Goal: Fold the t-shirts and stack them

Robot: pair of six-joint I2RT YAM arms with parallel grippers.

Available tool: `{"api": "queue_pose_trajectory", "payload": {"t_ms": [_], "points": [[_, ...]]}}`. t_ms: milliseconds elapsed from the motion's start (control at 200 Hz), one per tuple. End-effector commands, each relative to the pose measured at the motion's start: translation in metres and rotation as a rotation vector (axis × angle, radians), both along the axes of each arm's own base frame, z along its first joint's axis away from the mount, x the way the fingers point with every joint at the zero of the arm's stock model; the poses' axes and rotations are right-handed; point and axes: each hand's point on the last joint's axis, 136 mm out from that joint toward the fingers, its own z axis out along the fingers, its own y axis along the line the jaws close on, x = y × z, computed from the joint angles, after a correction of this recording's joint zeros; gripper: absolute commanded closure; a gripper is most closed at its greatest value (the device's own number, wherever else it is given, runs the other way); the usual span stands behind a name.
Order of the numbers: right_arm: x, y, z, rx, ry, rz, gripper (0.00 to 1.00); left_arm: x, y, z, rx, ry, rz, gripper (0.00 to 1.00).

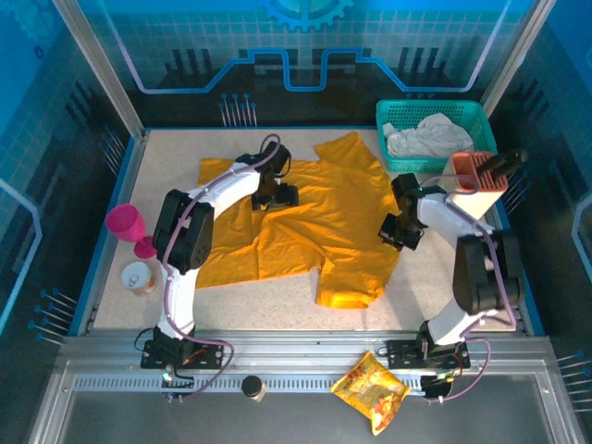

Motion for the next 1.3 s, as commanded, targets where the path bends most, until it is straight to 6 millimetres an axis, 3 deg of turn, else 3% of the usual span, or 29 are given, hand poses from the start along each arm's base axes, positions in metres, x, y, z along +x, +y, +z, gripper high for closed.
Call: {"api": "queue_pose_trajectory", "payload": {"t_ms": [0,95,190,425,646,881,1051,1136,1296], "points": [[0.032,0.009,-0.012,0.066,-0.053,0.050,0.96,0.001,0.014,0.052,0.045,-0.082,0.008,0.11],[0.036,0.006,-0.023,0.048,-0.033,0.022,0.98,-0.004,0.024,0.057,0.058,-0.091,0.038,0.10],[0.037,0.001,-0.036,0.041,-0.006,-0.008,0.99,-0.019,0.051,0.049,0.097,-0.037,0.122,0.11],[0.015,-0.033,-0.047,-0.107,0.139,-0.043,1.00,-0.089,0.114,0.013,0.073,0.116,0.325,0.13],[-0.008,-0.060,-0.043,-0.134,0.137,-0.083,1.00,-0.122,0.126,-0.014,0.095,0.221,0.351,0.14],[-0.024,-0.068,-0.047,-0.139,0.141,-0.079,1.00,-0.126,0.129,-0.040,0.136,0.288,0.363,0.15],[-0.012,-0.059,-0.049,-0.086,0.116,-0.046,1.00,-0.125,0.135,-0.043,0.171,0.296,0.372,0.15],[-0.002,-0.049,-0.039,-0.050,0.071,0.001,0.99,-0.120,0.135,-0.035,0.171,0.273,0.374,0.16],[0.023,-0.026,0.015,-0.062,-0.075,0.161,0.85,-0.086,0.128,0.009,0.124,0.137,0.363,0.17]]}}
